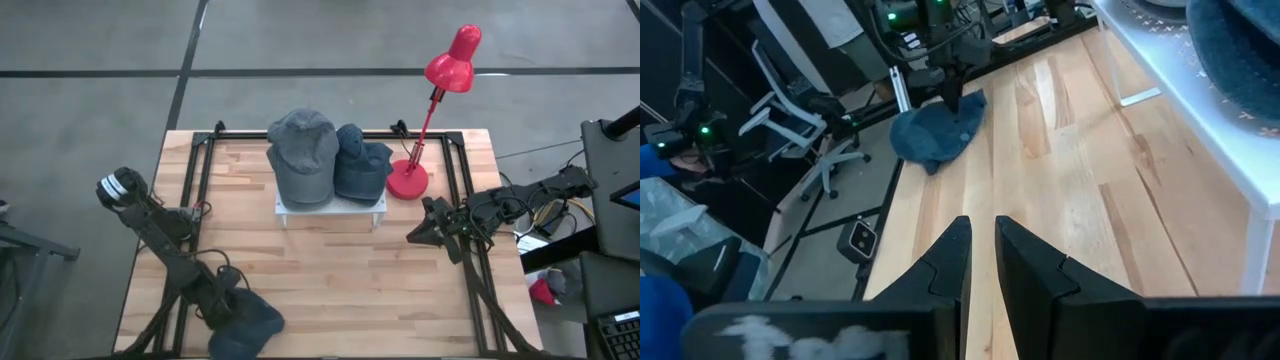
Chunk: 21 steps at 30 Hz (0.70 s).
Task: Pick & Place hat
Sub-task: Stack the blue cap on the blue caps on the shelf
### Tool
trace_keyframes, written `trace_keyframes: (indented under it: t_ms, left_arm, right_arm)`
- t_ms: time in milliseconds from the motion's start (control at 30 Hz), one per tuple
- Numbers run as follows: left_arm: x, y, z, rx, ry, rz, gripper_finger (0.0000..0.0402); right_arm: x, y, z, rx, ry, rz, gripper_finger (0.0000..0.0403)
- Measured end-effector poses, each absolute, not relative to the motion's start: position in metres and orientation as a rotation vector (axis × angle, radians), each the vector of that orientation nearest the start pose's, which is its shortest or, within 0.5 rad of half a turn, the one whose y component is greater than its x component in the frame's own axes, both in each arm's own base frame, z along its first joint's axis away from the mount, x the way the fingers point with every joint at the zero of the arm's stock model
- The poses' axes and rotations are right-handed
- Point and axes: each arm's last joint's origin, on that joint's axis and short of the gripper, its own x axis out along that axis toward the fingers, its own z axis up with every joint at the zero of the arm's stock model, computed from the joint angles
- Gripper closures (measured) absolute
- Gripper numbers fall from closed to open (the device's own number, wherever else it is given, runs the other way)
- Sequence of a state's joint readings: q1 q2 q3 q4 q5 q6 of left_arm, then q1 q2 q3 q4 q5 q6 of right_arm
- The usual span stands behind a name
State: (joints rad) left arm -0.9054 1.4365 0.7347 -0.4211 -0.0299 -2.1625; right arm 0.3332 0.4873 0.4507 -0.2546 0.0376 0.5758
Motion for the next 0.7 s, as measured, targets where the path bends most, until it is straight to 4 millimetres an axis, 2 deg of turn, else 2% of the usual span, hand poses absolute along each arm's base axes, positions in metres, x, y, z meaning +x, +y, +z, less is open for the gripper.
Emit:
trace_keyframes:
  t_ms: [167, 500, 700]
  left_arm:
    - [0.168, -0.204, 0.184, -1.374, 1.068, 0.559, 0.0397]
    - [0.197, -0.201, 0.23, -1.454, 0.328, 0.567, 0.04]
    - [0.228, -0.184, 0.258, -1.381, 0.138, 0.602, 0.0401]
  right_arm:
    - [0.12, 0.041, 0.251, 0.517, 0.363, 0.217, 0.0355]
    - [0.119, 0.043, 0.251, 0.529, 0.388, 0.303, 0.0355]
    - [0.121, 0.045, 0.259, 0.632, 0.333, 0.338, 0.0355]
